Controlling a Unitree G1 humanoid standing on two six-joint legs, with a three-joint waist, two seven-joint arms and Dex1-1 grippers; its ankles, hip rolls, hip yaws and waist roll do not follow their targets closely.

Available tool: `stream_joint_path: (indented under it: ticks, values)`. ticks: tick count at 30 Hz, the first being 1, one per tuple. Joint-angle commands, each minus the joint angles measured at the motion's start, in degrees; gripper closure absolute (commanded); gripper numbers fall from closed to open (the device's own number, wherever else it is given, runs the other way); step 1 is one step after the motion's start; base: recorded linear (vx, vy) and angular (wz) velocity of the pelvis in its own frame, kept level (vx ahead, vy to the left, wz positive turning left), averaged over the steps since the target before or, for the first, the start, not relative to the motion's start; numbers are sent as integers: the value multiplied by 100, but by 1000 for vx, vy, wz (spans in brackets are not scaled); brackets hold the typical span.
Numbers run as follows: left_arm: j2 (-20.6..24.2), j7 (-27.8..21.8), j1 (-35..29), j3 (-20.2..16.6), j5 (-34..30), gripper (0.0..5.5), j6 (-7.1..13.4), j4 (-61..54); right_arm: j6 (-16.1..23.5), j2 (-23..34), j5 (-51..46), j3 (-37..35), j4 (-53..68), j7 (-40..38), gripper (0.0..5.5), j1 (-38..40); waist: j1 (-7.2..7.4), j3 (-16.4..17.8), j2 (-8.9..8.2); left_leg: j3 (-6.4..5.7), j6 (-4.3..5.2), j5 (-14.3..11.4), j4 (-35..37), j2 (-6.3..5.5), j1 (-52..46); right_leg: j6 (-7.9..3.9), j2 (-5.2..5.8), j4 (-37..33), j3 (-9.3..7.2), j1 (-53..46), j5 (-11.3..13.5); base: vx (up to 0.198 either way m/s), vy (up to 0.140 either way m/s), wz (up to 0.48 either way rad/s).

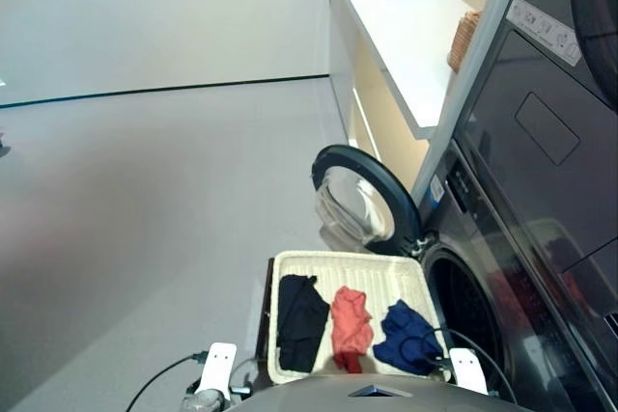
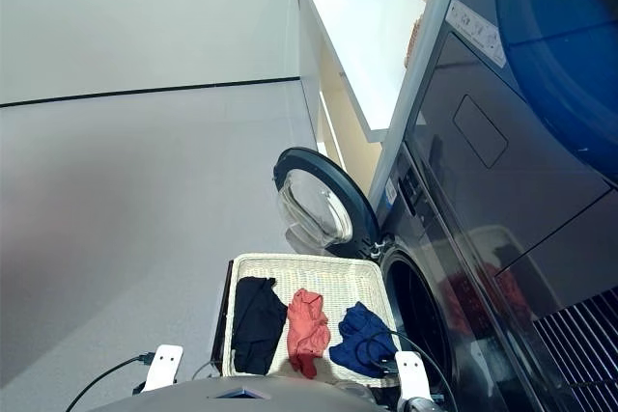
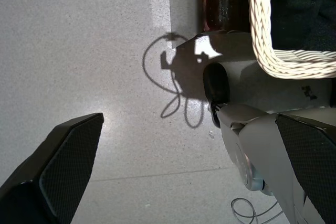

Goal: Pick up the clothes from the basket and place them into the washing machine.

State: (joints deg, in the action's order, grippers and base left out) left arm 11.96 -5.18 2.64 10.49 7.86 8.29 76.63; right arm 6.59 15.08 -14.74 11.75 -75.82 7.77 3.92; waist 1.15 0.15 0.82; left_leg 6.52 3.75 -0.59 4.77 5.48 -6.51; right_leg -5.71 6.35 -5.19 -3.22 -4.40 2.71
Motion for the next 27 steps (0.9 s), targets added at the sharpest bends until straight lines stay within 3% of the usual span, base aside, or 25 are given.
stream_joint_path:
  ticks: [1, 11, 18, 21, 27]
  values:
    - [107, 23, -498, 115, -73, 0, 112, 218, 46, -153, 53, 5, -362, 9, 0, -438, -57, 303, -290, 207, 70, -56, 23, -127, -27, -379, 455, 19, -396, -259, -59, 0, 0, 0]
    - [-21, 68, -534, 136, 254, 0, 171, 53, 89, -54, 73, -56, -350, -115, 0, -554, -57, 357, -214, 189, 63, -54, 23, -130, -48, -368, 457, 19, -415, -297, -84, 0, 0, 0]
    - [-89, 300, -704, 314, 549, 0, 350, -536, 241, 14, -60, -41, 10, -354, 0, -711, -42, 500, -165, 170, 53, -25, 23, -148, -7, -362, 461, 19, -424, -274, -61, 0, 0, 0]
    - [-87, 348, -803, 489, 762, 0, 413, -1030, 302, 37, -146, 32, 323, -460, 0, -791, -12, 627, -144, 151, 56, 12, 23, -143, 63, -360, 461, 40, -429, -207, -52, -66, -7, 18]
    - [42, 484, -897, 859, 1086, 0, 448, -2448, 386, 157, -169, 423, 2203, -543, 0, -776, 51, 1061, -92, 116, 43, 171, 23, -114, 311, -353, 450, 261, -358, 172, -33, -124, -6, 11]
